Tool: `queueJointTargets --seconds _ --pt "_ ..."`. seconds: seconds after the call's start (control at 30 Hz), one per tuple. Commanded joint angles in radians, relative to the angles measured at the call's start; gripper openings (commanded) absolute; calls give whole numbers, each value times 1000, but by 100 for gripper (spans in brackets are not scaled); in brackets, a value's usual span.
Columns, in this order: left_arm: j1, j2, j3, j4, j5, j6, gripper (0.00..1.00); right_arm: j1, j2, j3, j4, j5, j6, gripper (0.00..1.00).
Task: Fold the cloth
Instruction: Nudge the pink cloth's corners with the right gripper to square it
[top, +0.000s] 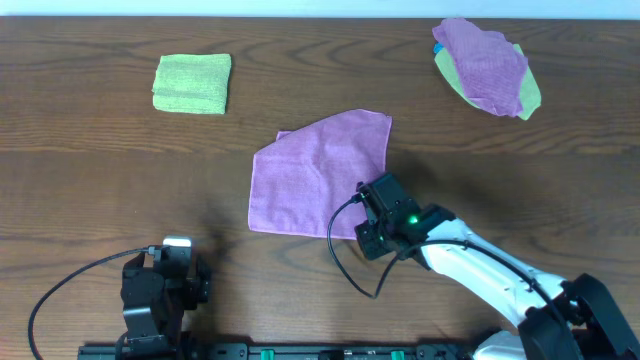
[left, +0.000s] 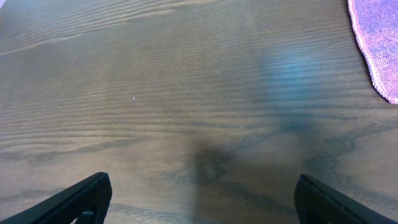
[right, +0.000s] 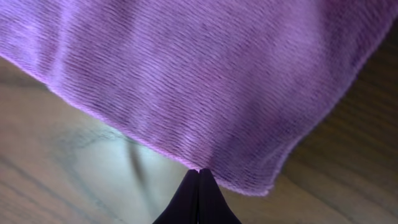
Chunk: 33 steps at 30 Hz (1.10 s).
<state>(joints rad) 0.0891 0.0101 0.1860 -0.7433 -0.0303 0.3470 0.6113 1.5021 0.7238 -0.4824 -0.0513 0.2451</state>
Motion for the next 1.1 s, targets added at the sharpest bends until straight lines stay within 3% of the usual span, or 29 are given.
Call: queueJointTargets --seconds 0.0,0.6,1.07 --pt "2 -6 -20 -14 -3 -3 95 -34 -19 -7 31 2 -1 2" --pt "3 -6 -20 -14 -3 -3 95 -62 77 -7 128 -5 -38 1" --pt "3 -6 -20 -15 -3 -3 95 -62 108 -7 -22 25 5 2"
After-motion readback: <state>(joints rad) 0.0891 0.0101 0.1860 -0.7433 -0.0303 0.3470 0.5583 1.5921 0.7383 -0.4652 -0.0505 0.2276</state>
